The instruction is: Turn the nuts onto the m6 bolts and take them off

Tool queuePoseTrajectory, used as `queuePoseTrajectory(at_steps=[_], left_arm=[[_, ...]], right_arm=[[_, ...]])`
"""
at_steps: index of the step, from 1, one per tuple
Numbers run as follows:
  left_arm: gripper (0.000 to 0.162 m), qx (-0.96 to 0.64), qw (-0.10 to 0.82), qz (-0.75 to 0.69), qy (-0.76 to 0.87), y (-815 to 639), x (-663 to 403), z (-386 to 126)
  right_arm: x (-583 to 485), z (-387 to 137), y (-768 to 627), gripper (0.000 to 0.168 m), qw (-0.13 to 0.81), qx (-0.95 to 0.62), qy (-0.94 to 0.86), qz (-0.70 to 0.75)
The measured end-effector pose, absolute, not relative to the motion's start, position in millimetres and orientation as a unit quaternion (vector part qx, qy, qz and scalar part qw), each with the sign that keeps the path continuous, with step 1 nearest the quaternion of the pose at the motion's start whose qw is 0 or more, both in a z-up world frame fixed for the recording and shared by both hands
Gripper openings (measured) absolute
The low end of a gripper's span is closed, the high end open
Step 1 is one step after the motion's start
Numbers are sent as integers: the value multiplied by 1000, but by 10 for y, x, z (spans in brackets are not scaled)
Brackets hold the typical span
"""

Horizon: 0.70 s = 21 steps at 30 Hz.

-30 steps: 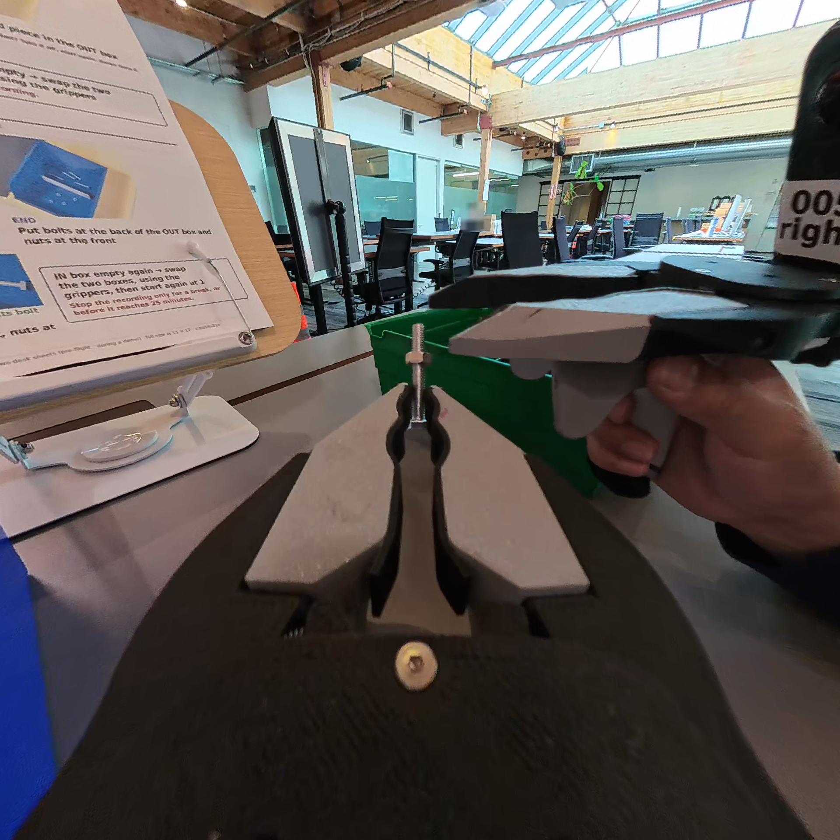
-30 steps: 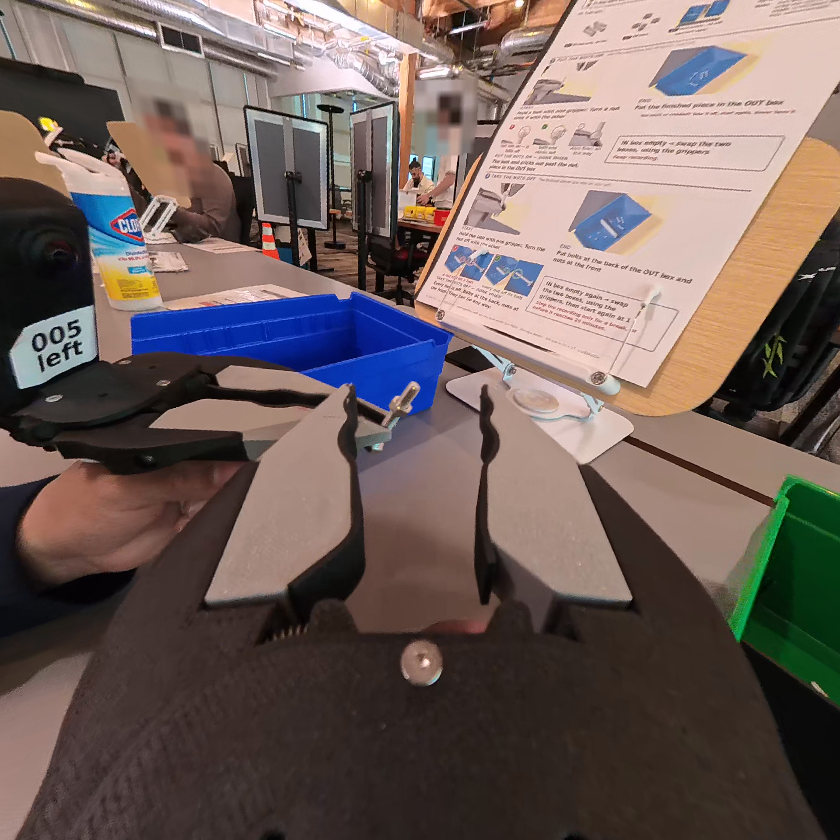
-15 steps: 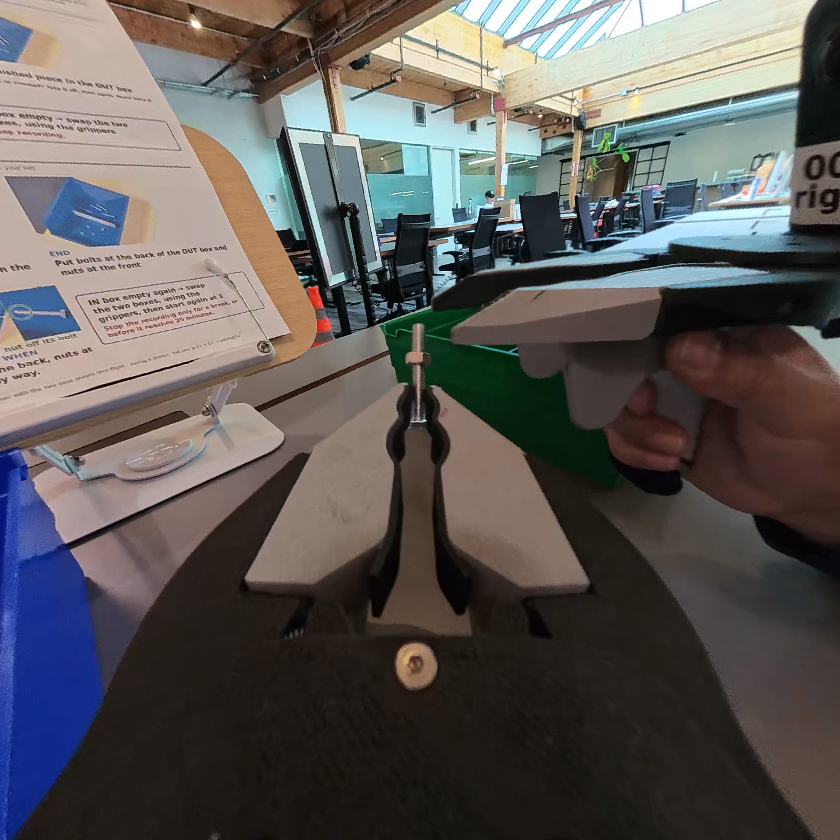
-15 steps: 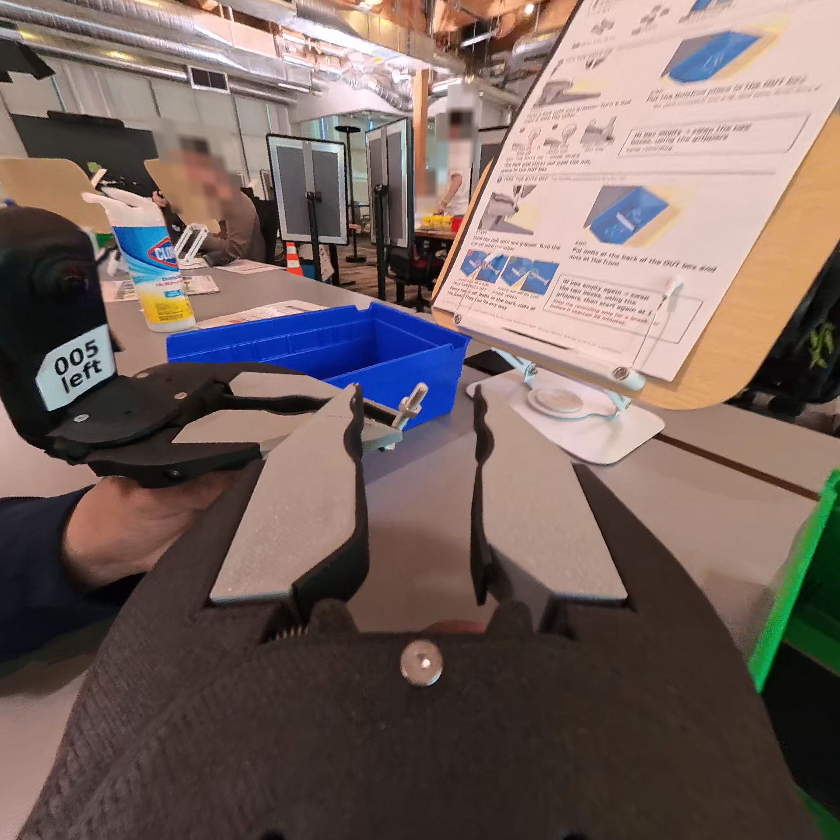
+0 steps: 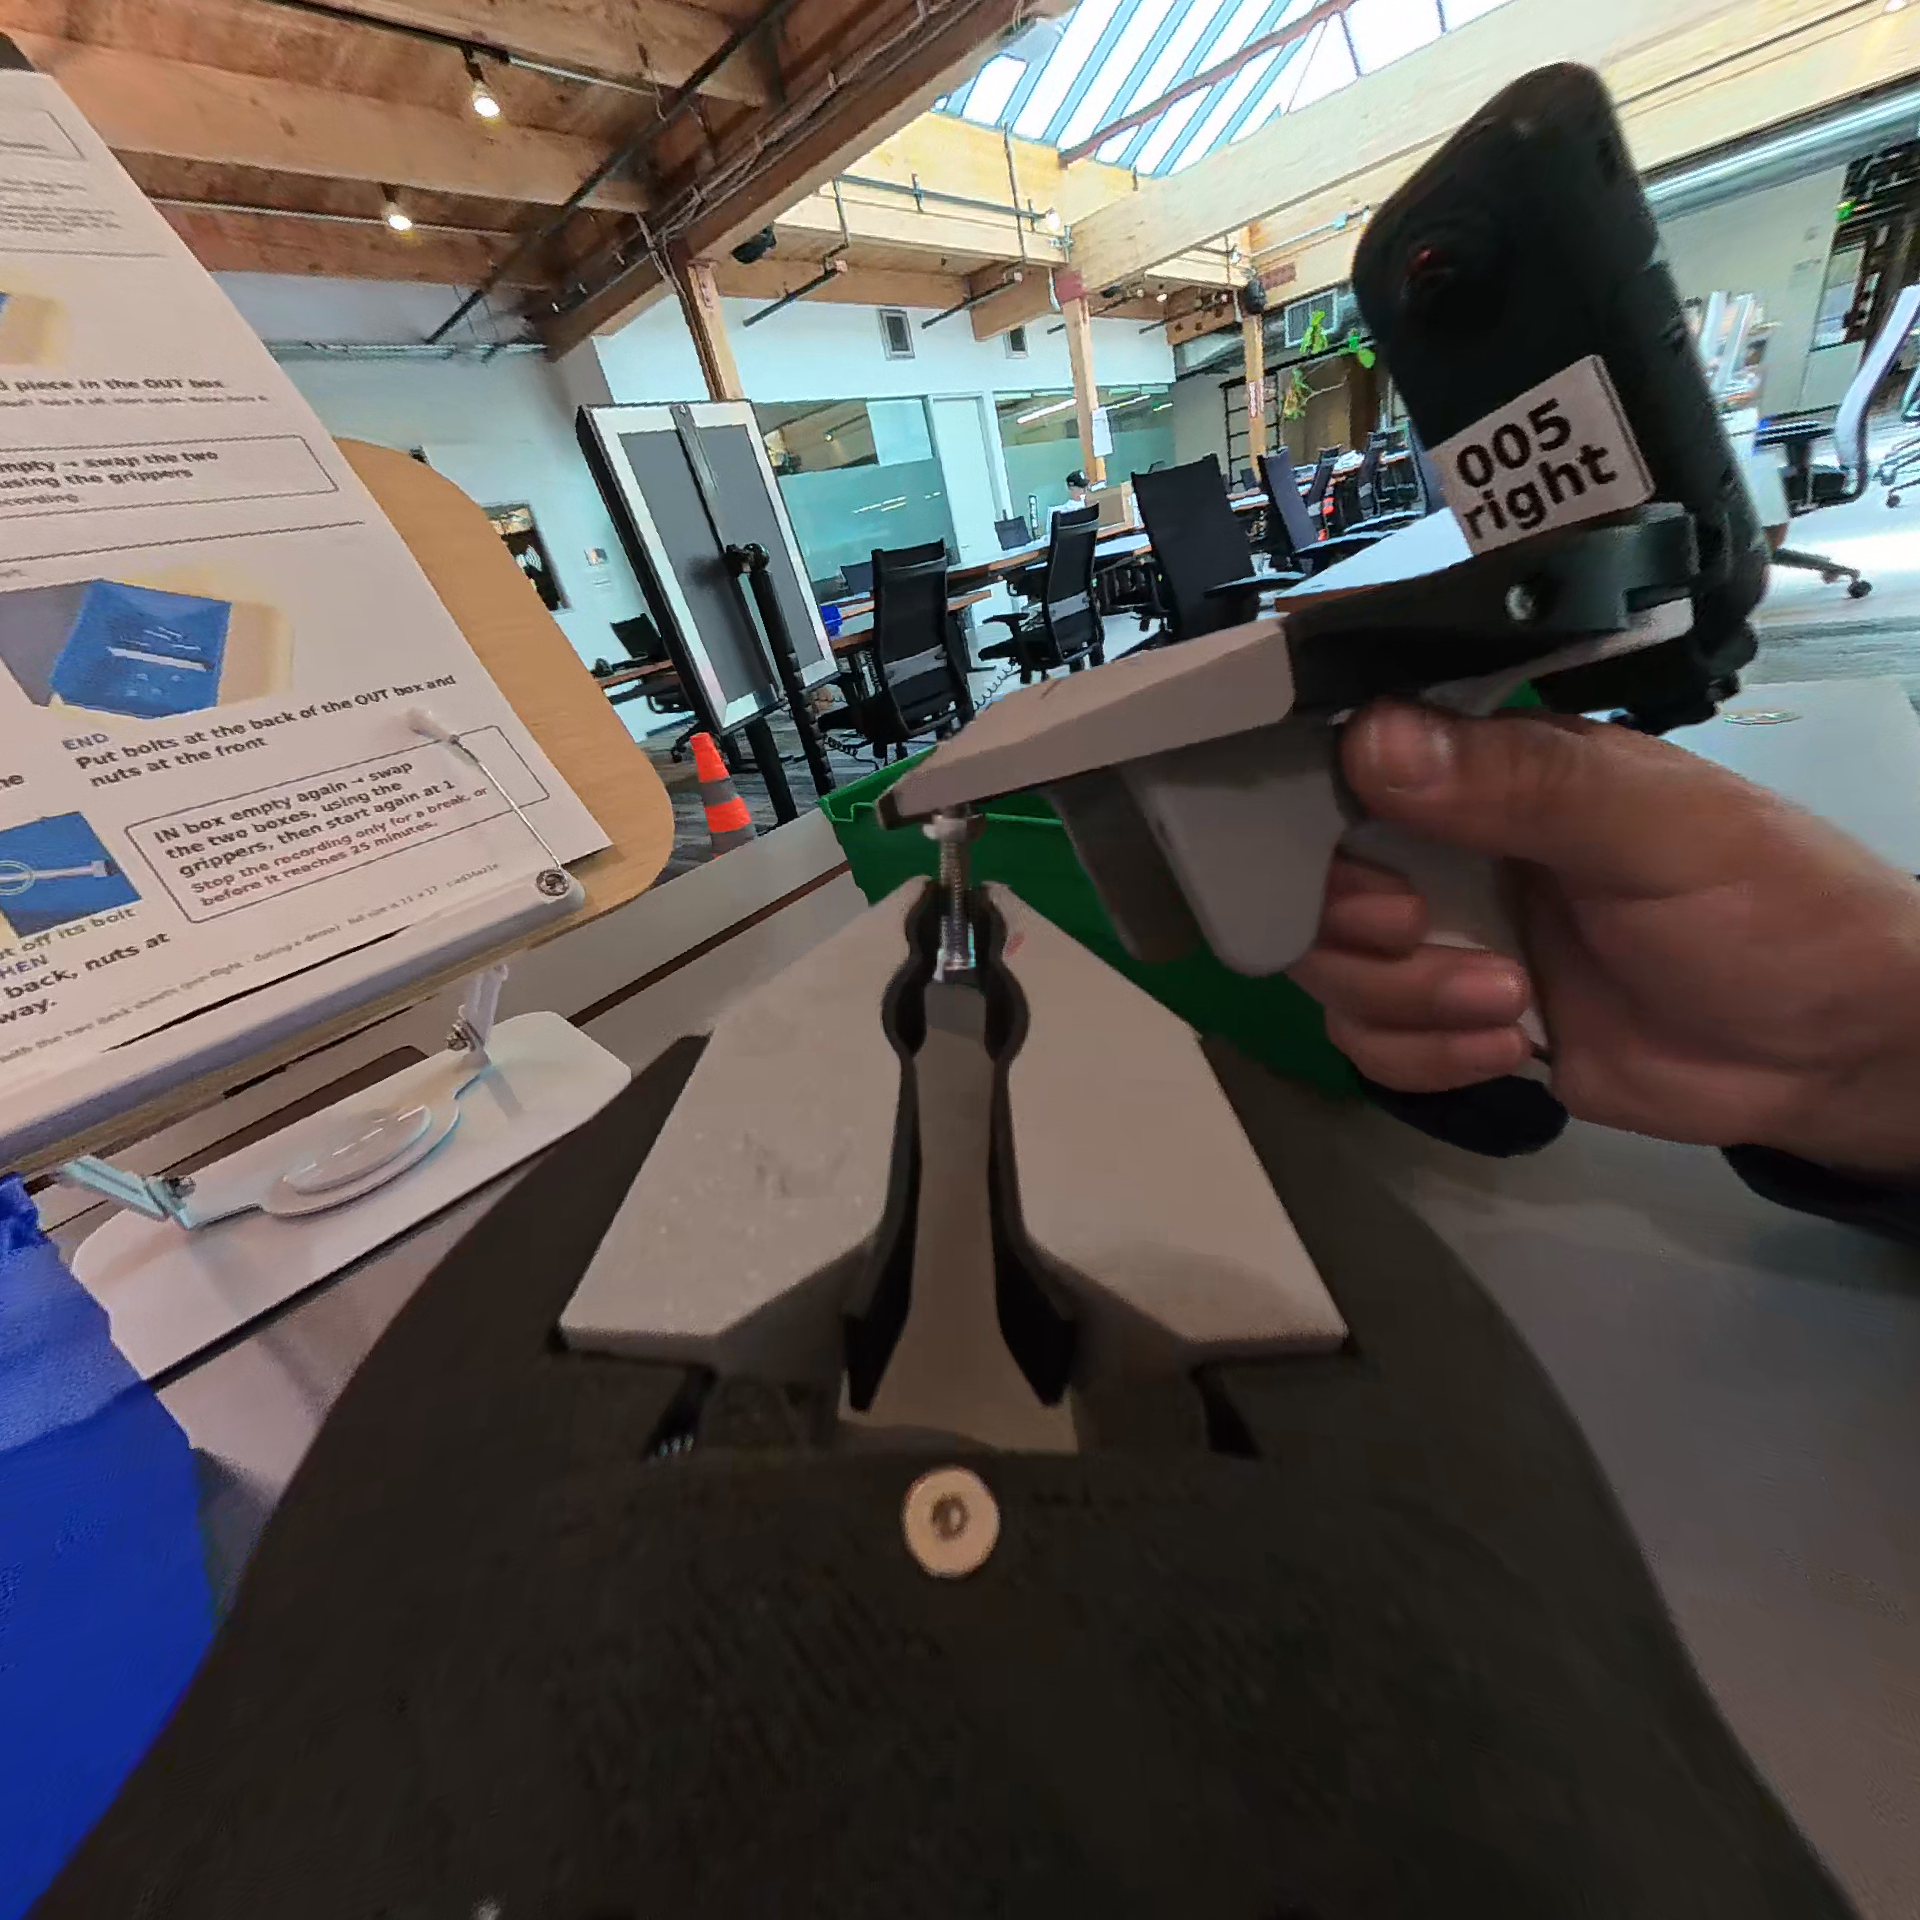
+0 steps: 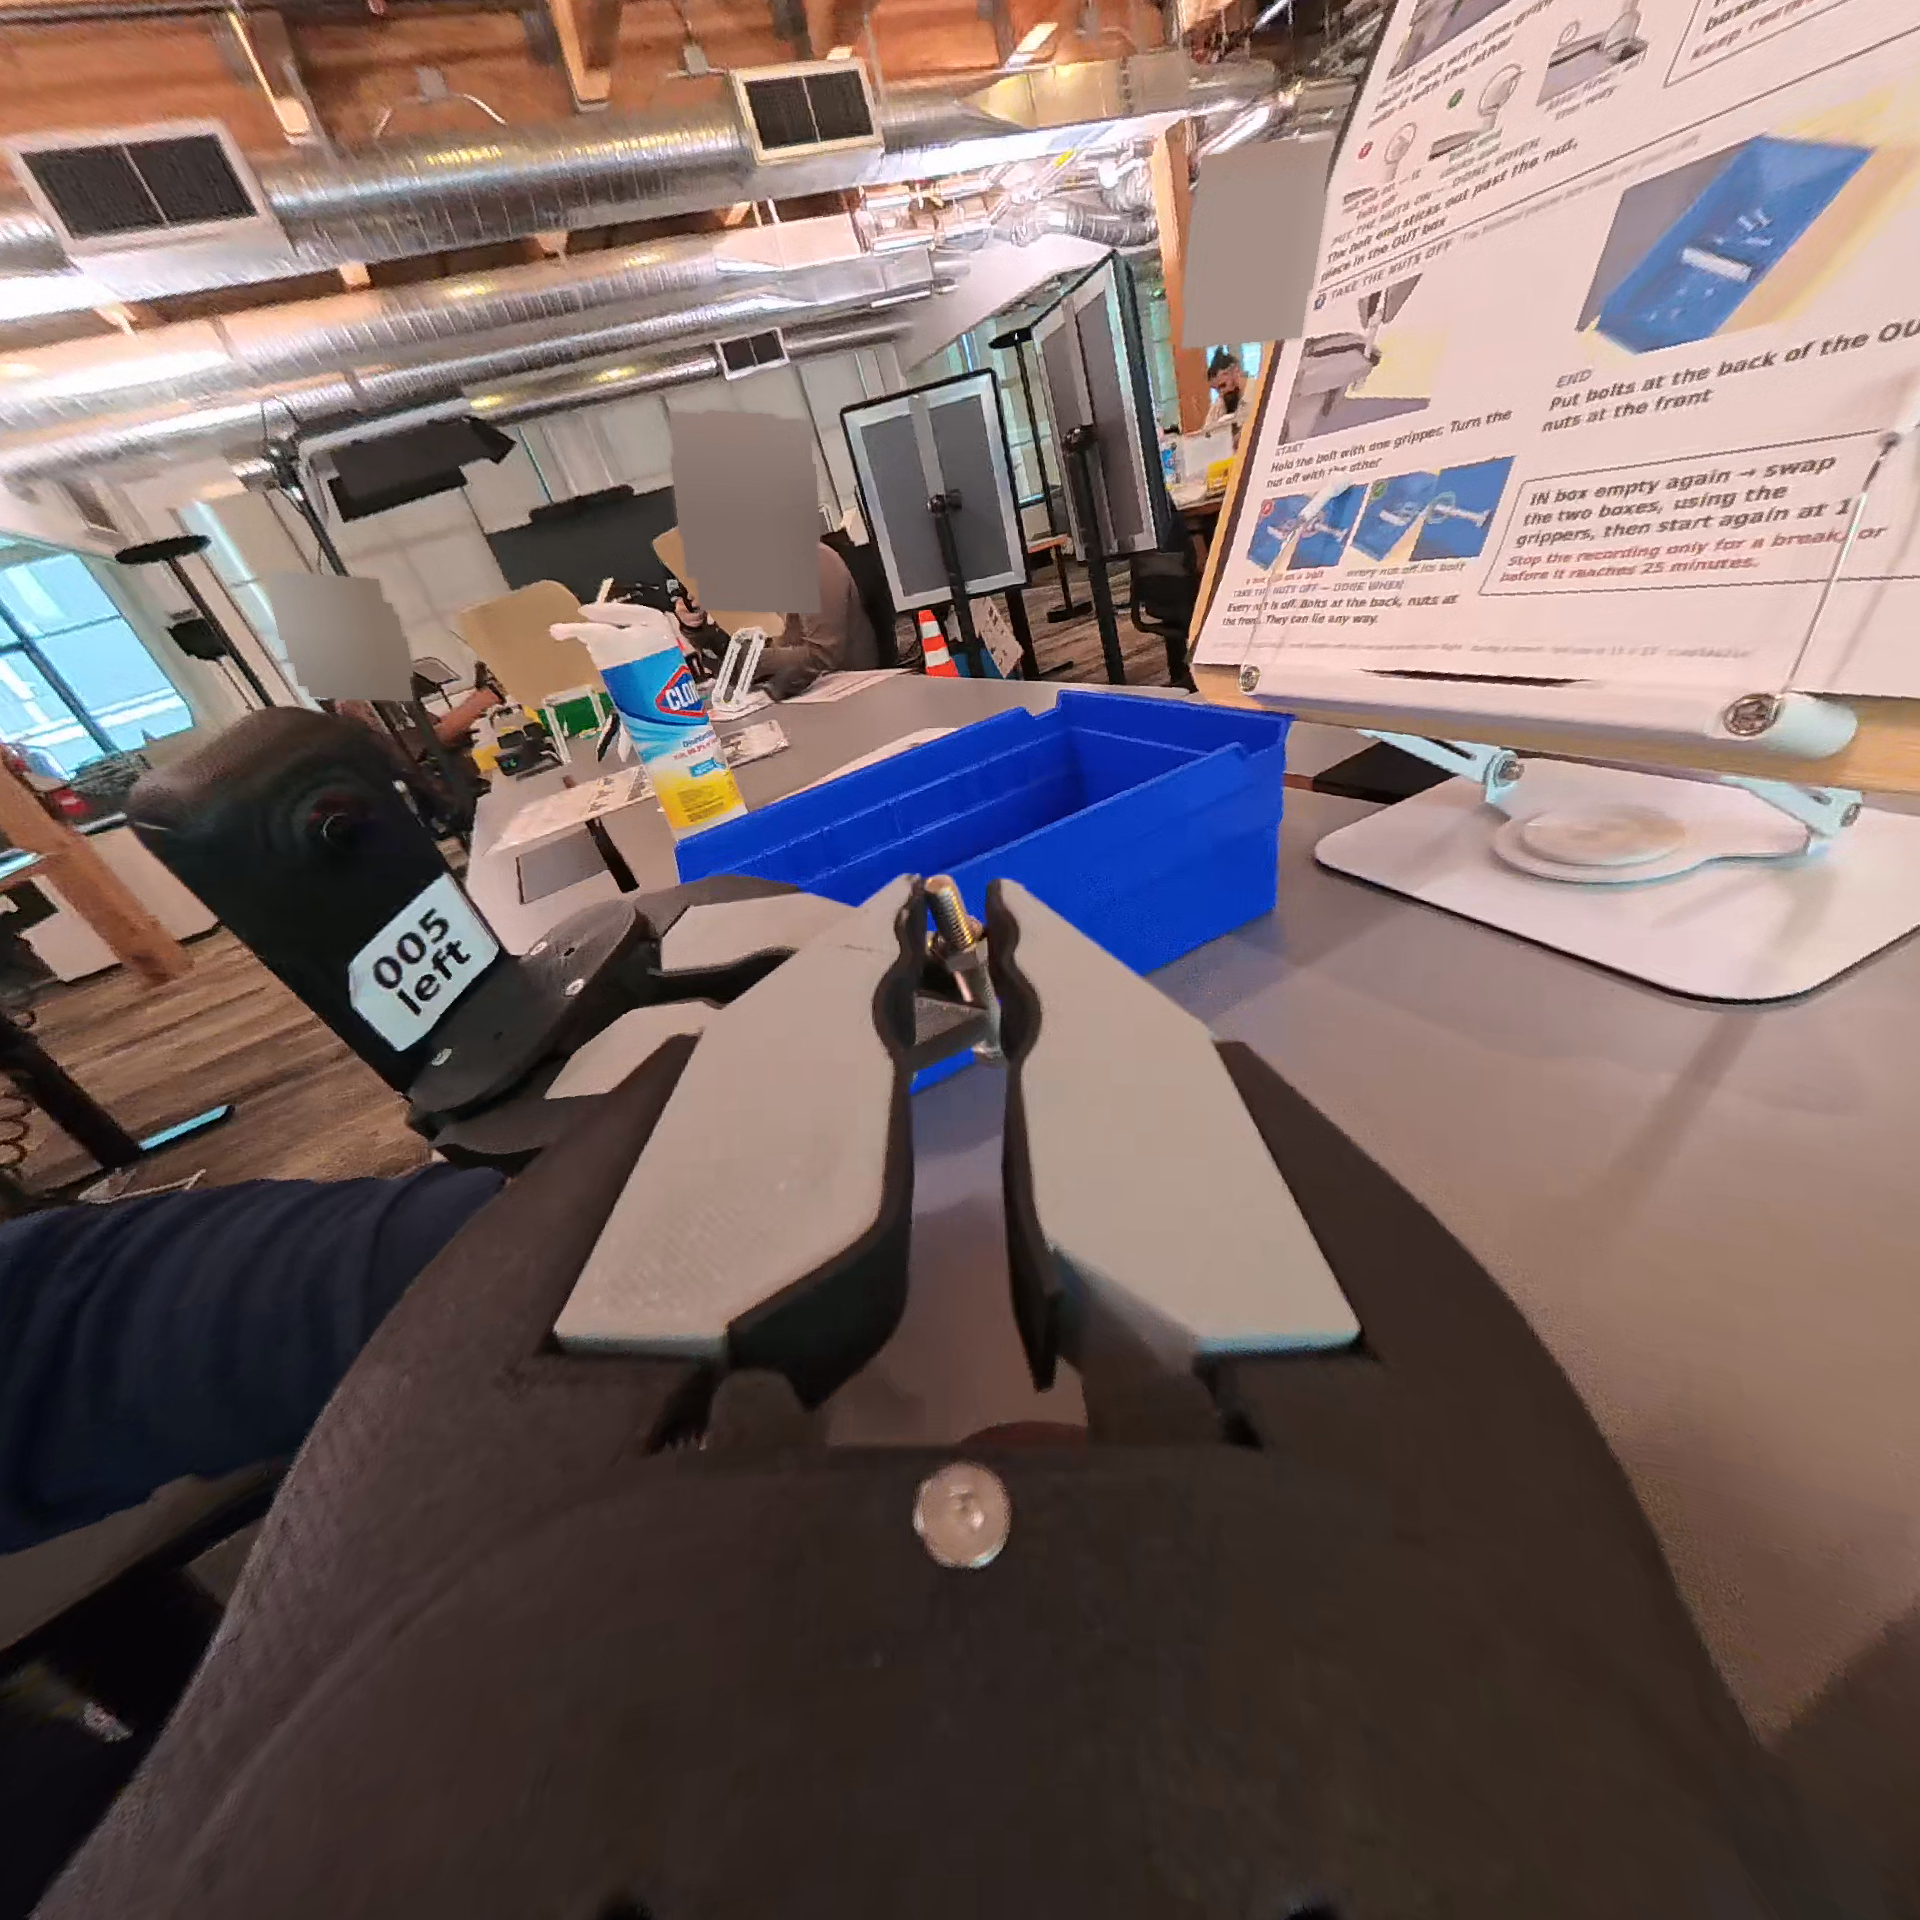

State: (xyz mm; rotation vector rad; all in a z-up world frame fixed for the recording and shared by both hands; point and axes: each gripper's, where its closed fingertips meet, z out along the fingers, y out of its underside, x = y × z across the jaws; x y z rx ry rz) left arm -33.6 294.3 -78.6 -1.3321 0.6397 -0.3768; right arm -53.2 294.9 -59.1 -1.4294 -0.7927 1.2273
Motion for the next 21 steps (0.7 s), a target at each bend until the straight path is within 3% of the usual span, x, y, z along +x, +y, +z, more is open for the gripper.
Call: queuePoseTrajectory(at_steps=[21], left_arm=[[3,-638,693,-173,288,2988,-287,-929]], right_arm=[[-506,-649,2982,2,567,-603,-363,427]])
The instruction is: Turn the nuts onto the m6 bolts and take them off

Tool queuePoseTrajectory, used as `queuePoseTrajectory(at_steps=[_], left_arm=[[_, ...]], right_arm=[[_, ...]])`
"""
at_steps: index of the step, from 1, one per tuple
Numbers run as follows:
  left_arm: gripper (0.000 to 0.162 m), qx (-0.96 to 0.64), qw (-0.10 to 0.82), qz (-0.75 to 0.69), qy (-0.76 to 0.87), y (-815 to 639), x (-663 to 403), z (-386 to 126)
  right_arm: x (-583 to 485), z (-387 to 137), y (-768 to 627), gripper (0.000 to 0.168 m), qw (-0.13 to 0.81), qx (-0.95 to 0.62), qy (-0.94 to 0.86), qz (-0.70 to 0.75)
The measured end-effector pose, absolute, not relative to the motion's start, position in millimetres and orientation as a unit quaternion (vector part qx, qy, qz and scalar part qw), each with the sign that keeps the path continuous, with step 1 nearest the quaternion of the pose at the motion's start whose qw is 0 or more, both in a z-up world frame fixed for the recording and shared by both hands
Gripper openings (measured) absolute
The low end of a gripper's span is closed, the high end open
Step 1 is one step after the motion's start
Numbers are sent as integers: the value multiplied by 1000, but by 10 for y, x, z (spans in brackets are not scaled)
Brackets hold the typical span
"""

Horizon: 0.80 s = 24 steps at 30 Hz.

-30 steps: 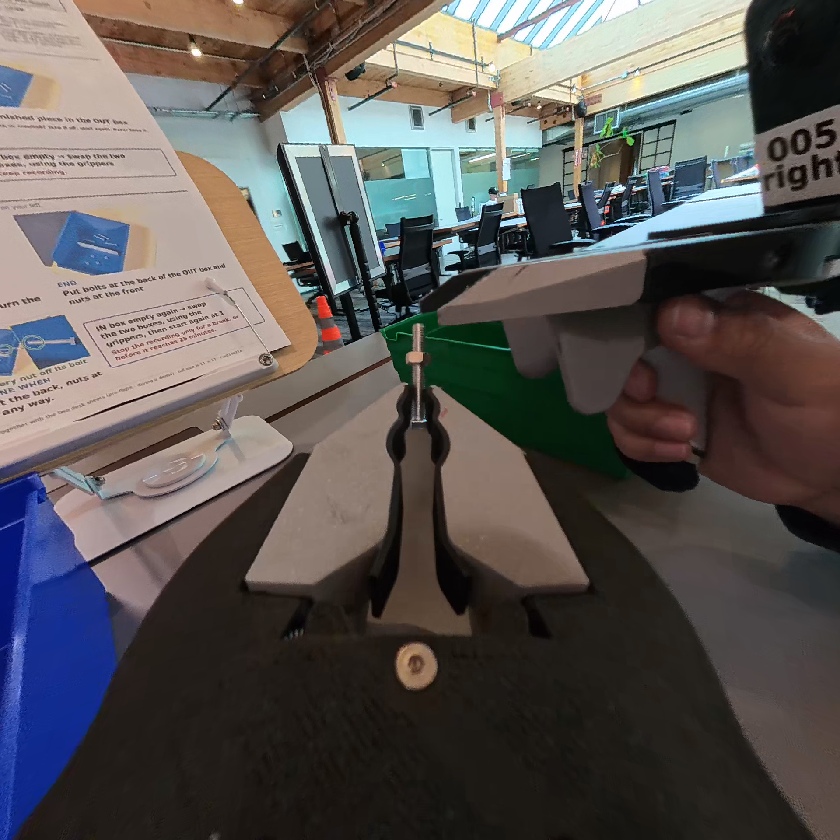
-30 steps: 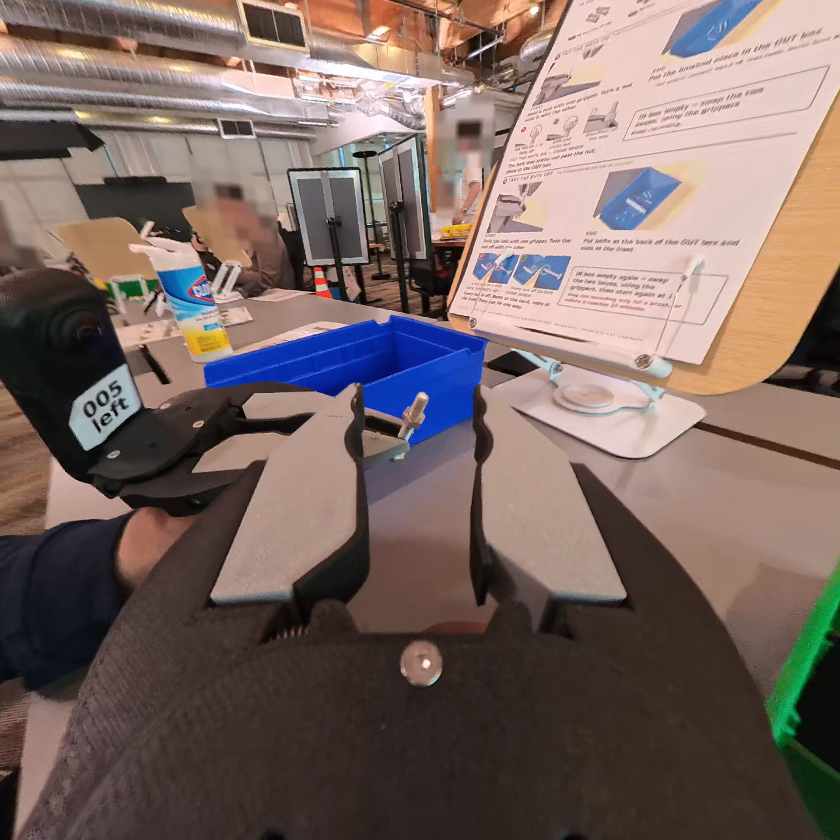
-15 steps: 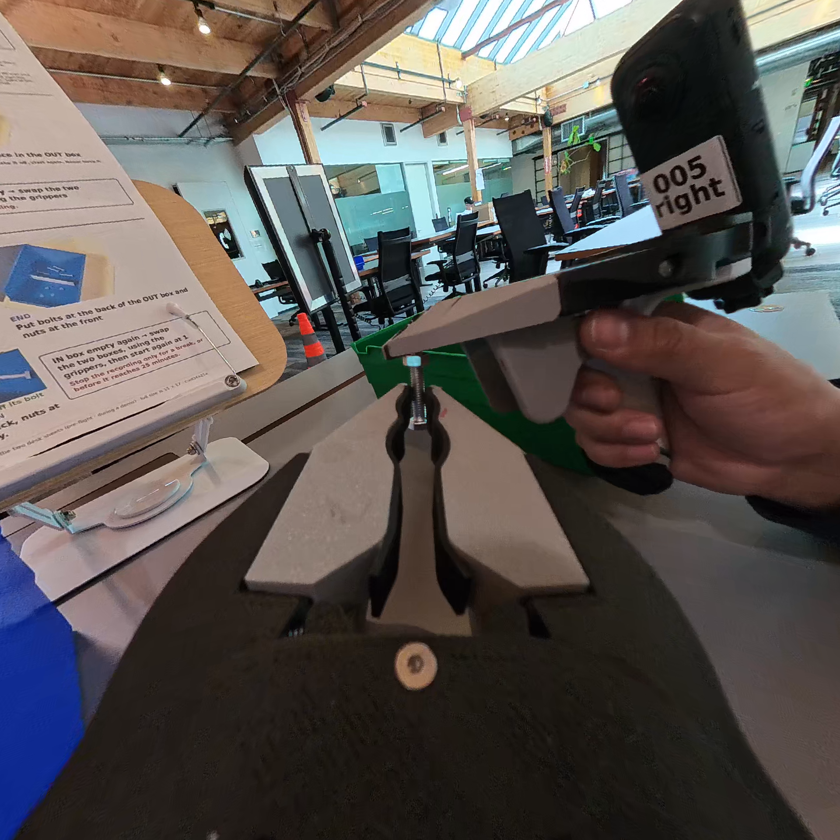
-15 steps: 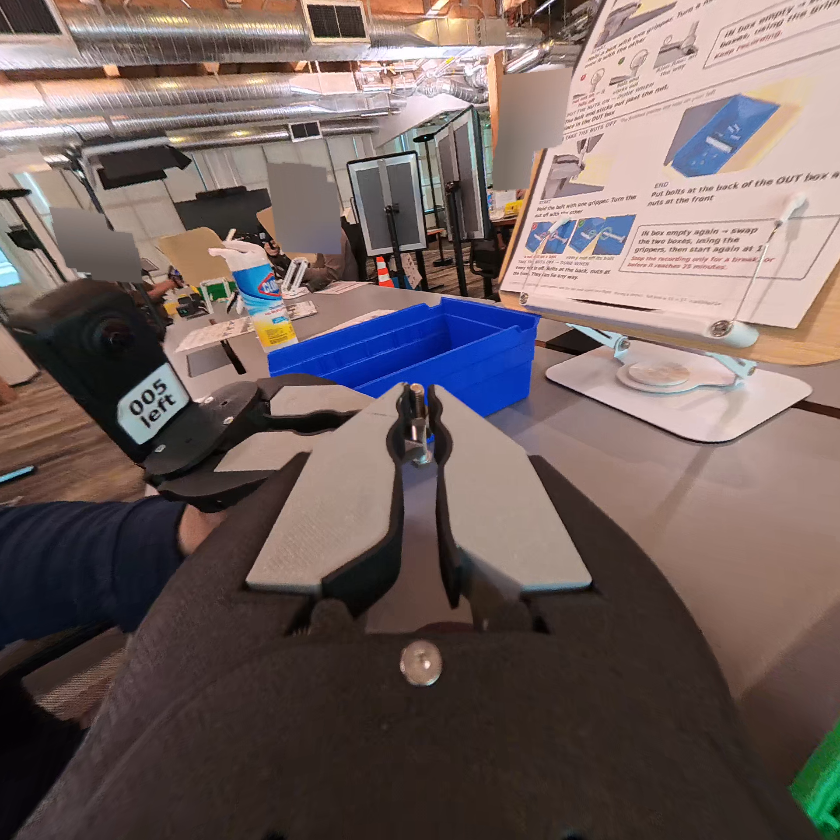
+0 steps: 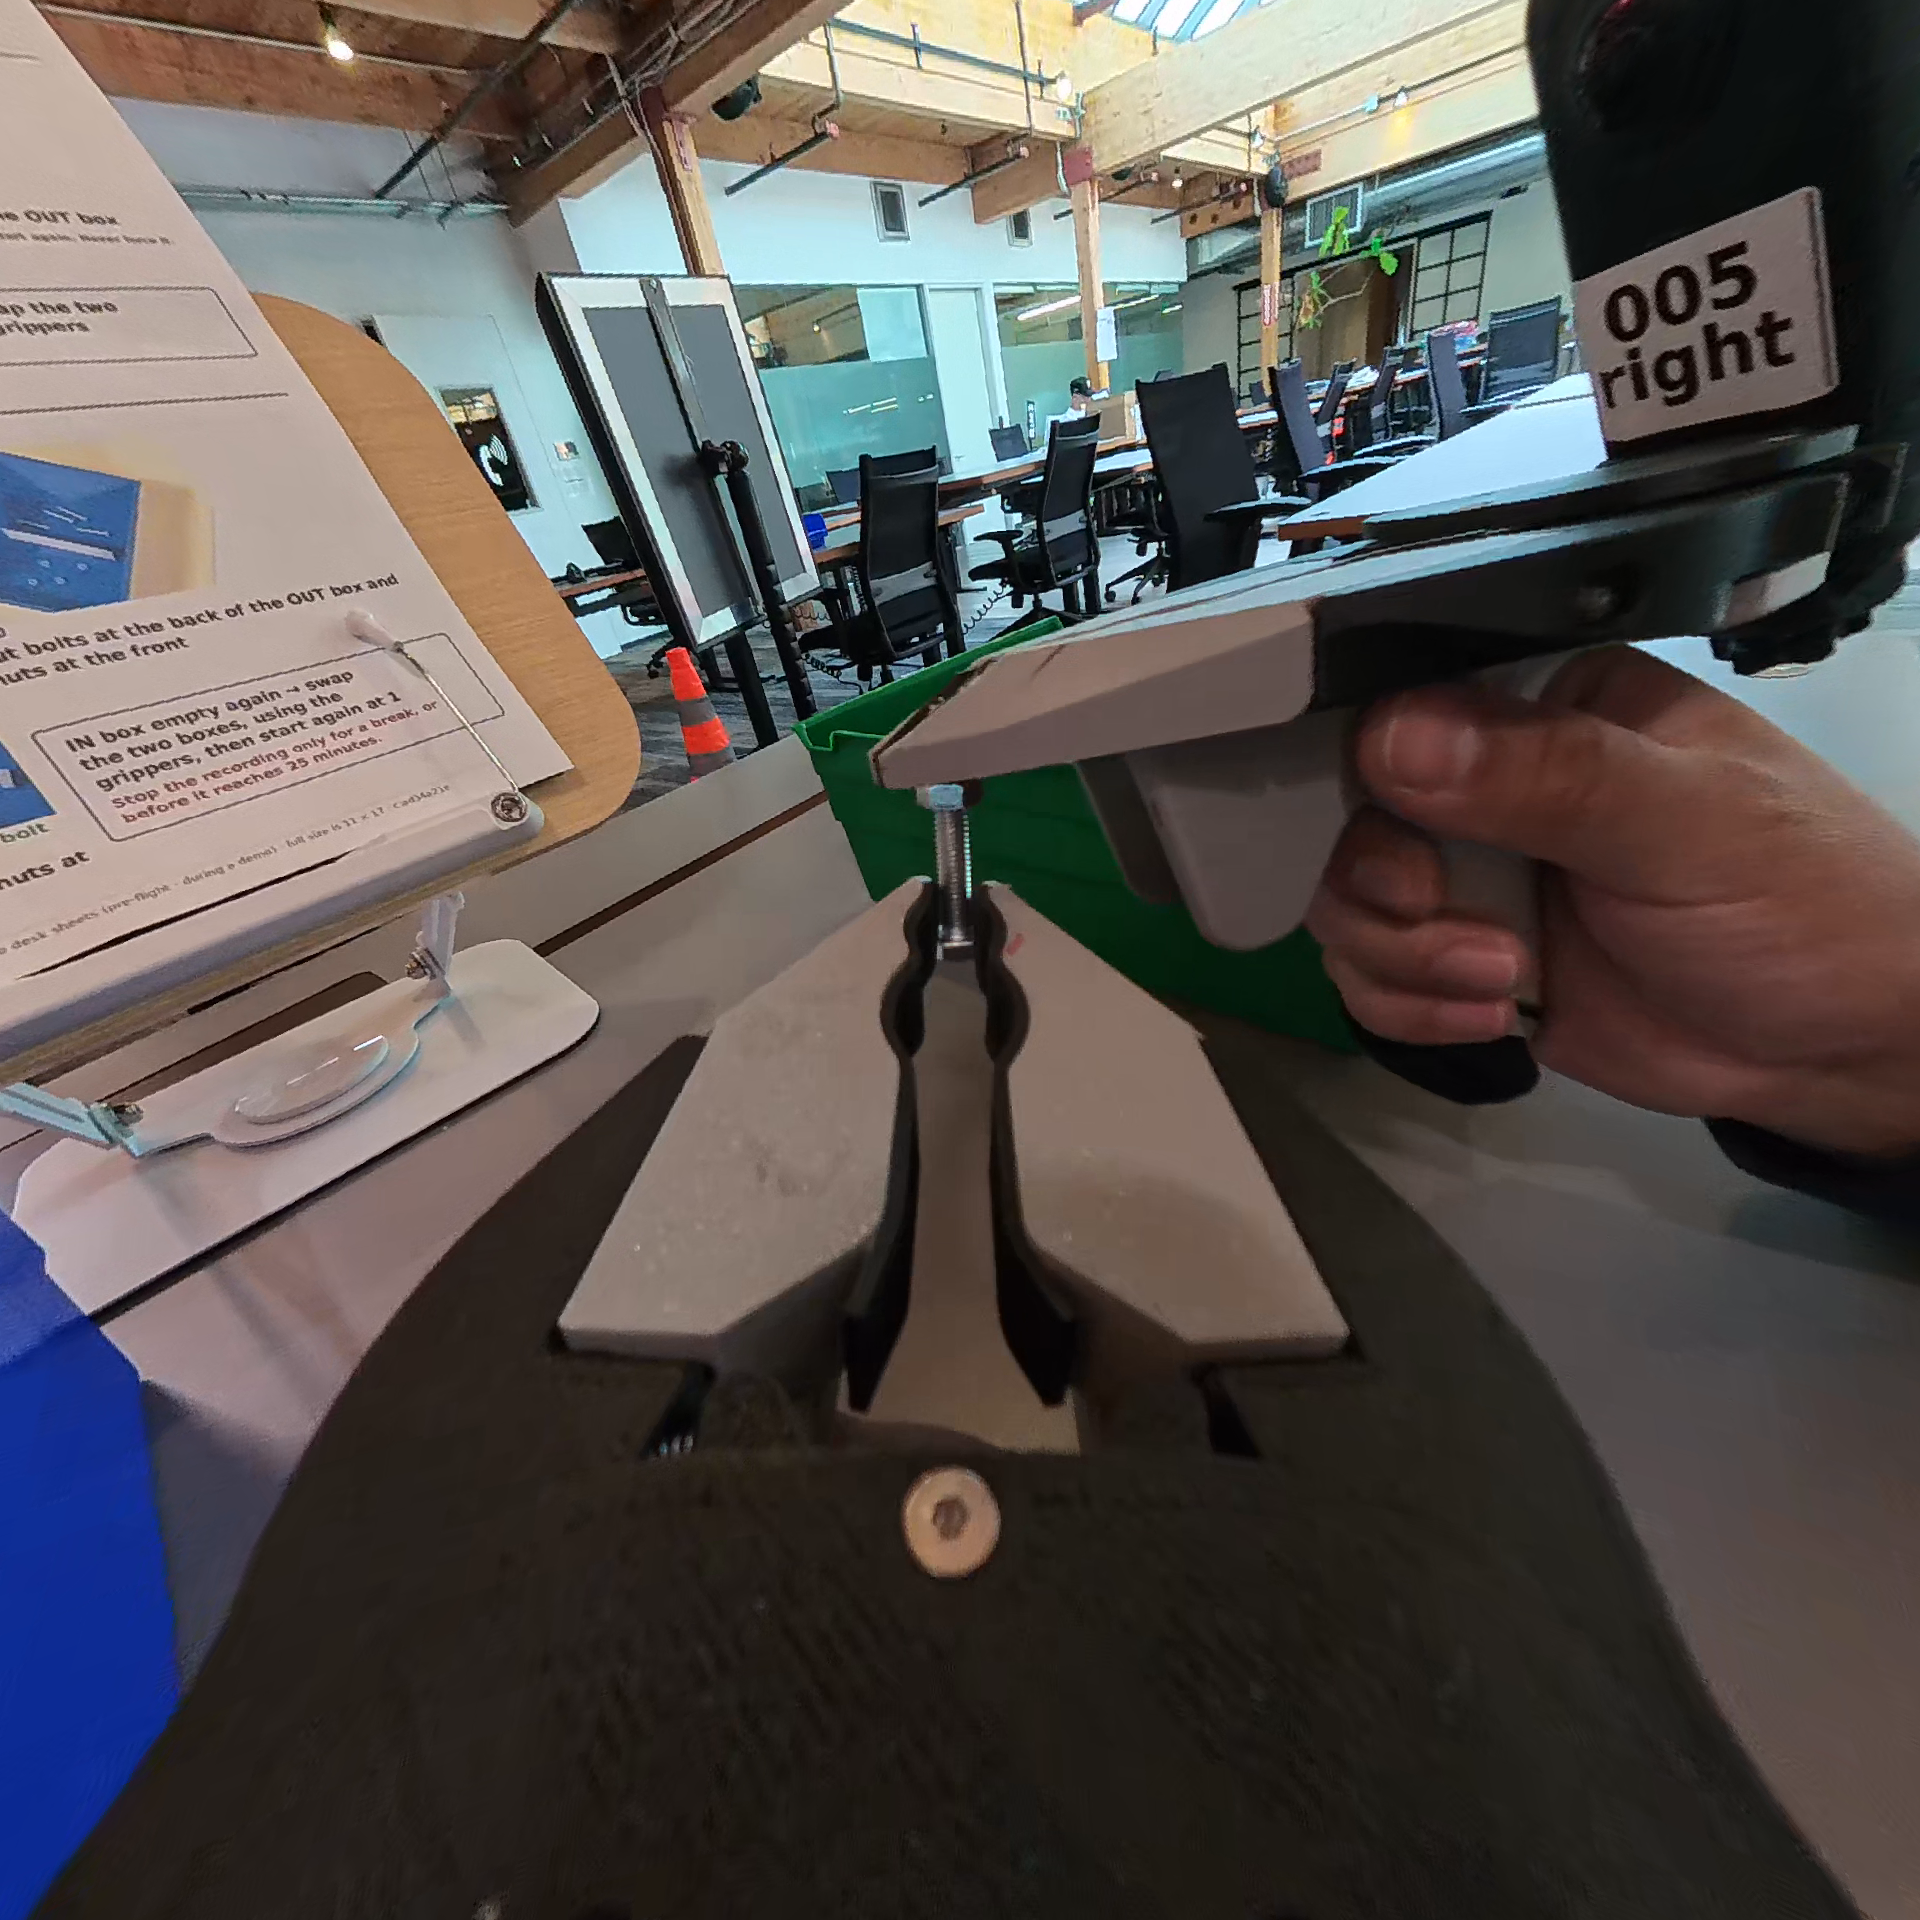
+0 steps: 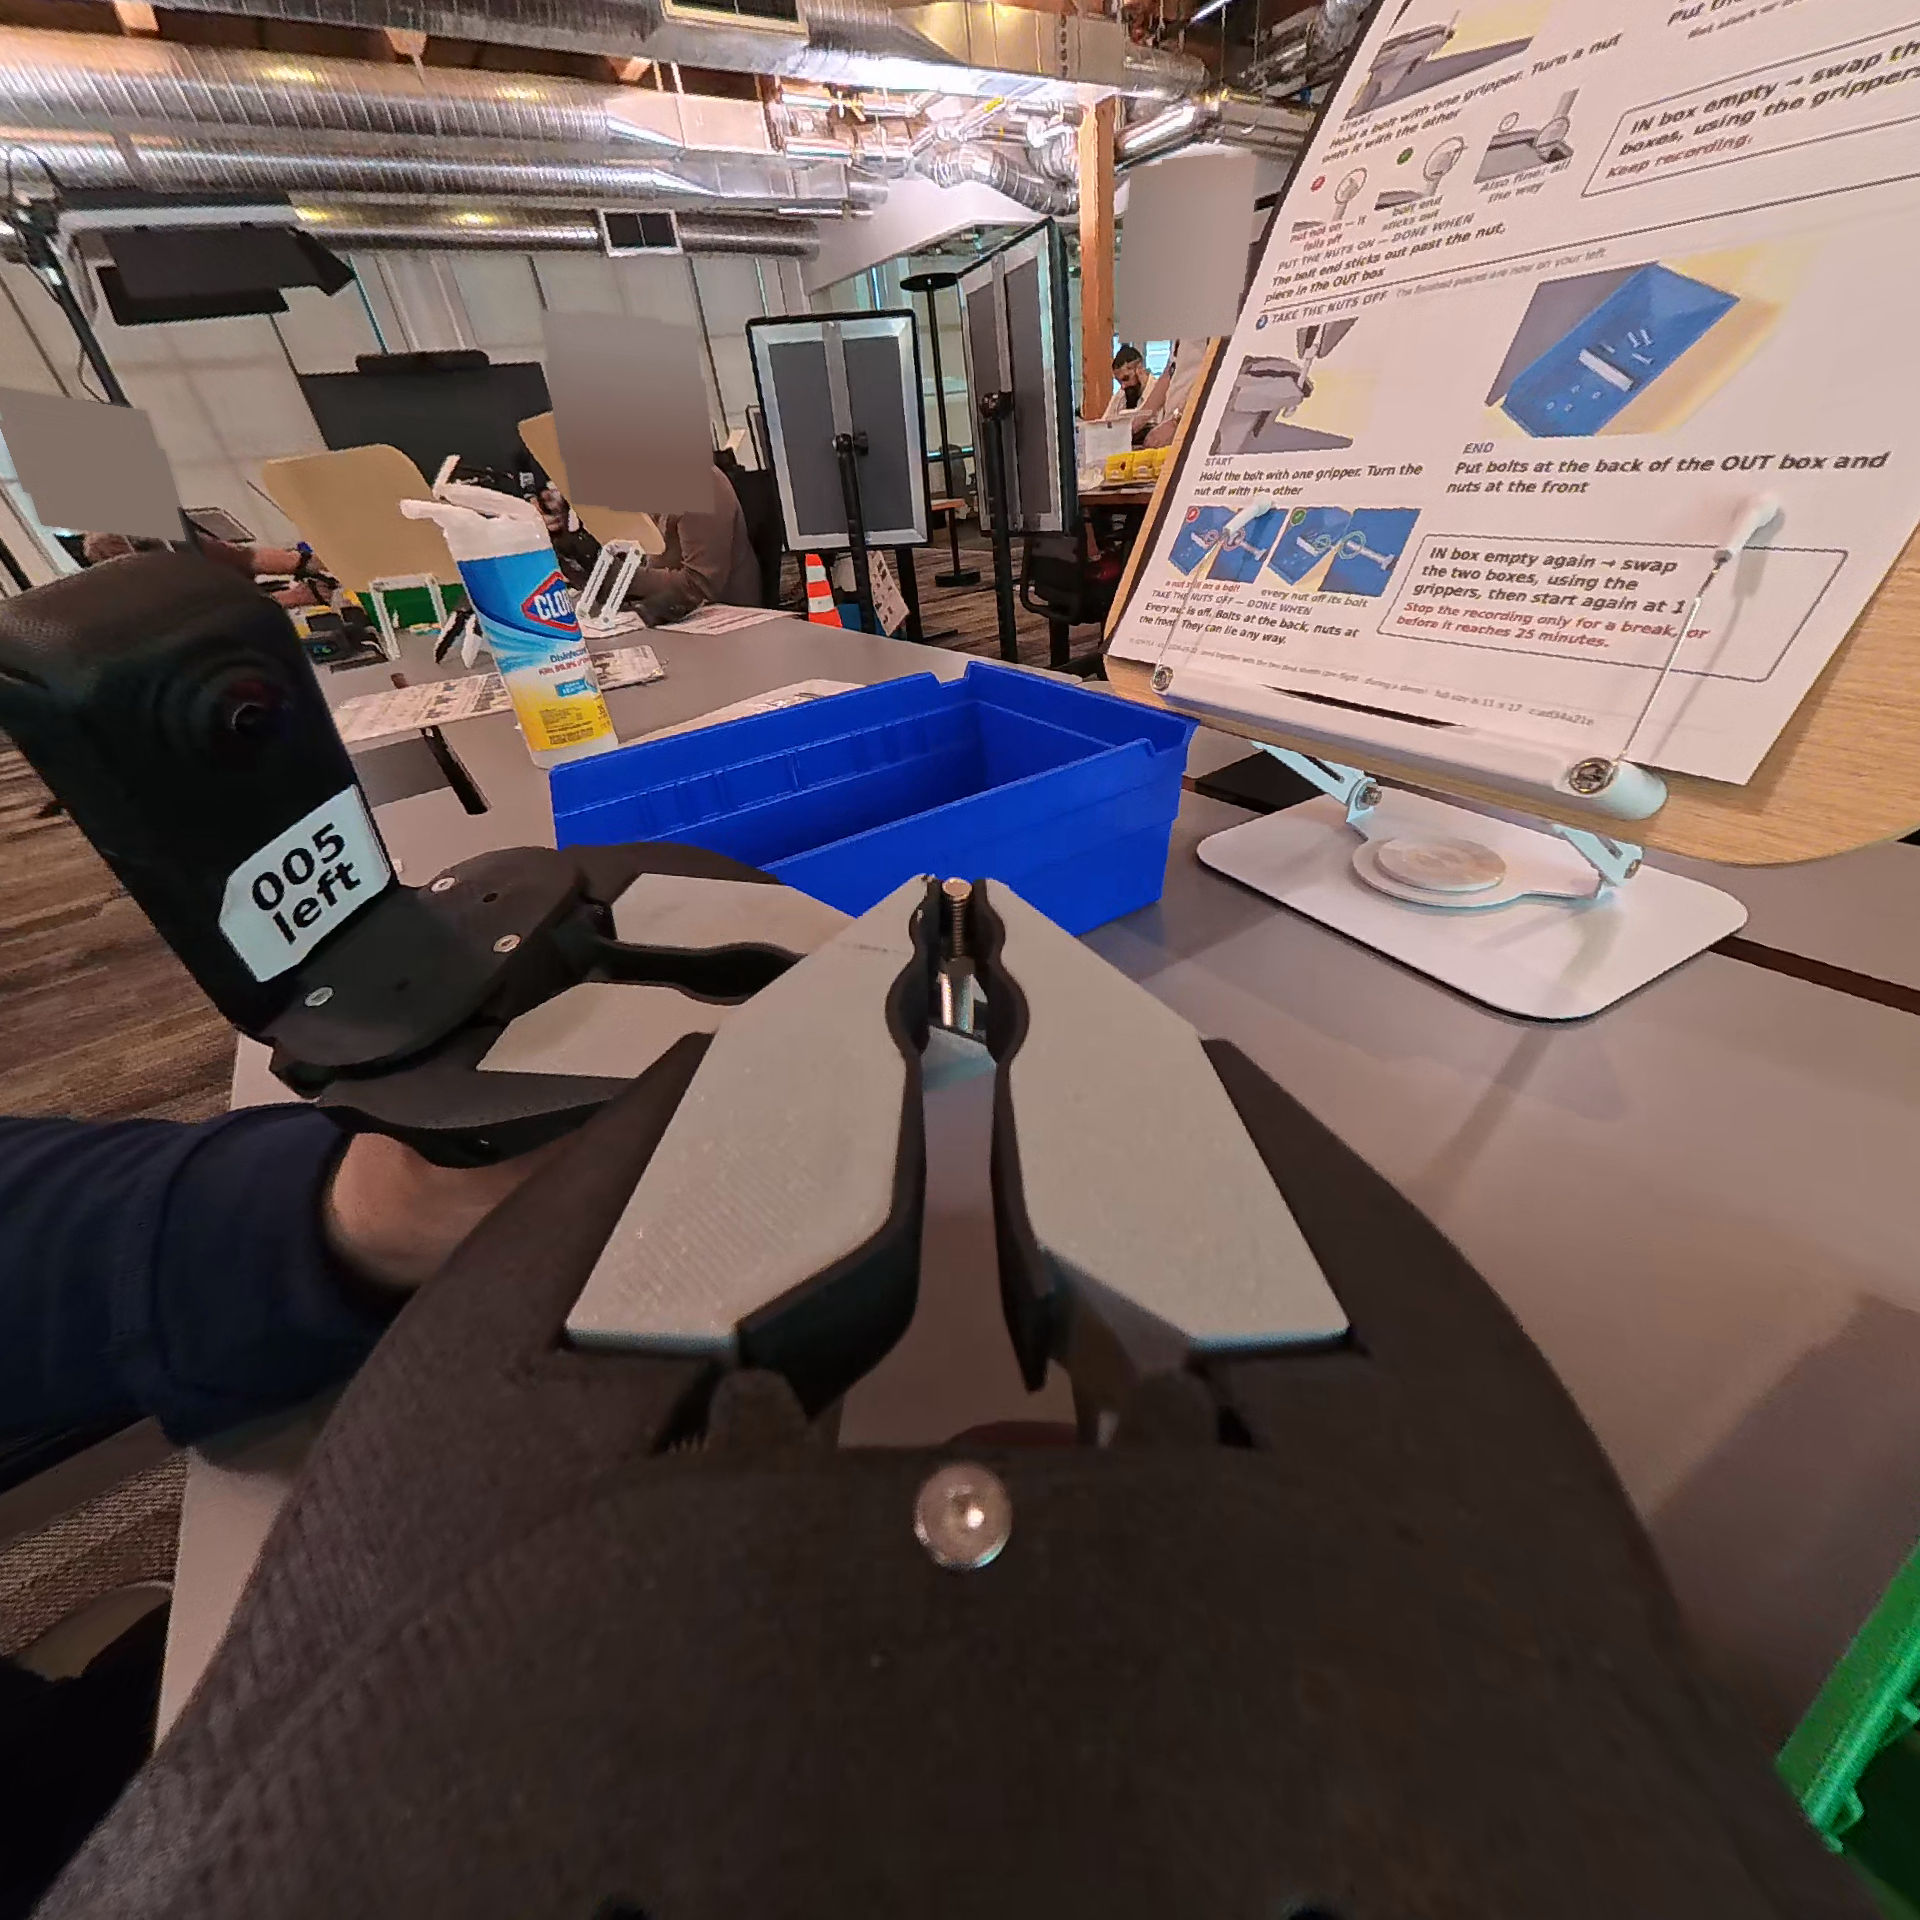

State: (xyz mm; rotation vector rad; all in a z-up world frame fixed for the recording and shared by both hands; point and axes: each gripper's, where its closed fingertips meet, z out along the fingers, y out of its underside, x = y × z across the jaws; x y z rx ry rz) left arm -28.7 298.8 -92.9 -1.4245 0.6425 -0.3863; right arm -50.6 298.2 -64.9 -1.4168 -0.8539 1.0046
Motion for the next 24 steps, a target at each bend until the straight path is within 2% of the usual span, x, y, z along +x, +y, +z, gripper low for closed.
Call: queuePoseTrajectory(at_steps=[12,24], left_arm=[[20,-652,680,-191,274,3024,-306,-953],[21,-659,667,-213,275,2995,-259,-968]], right_arm=[[-524,-675,2967,2,566,-605,-372,418],[-541,-698,2960,1,569,-605,-380,406]])
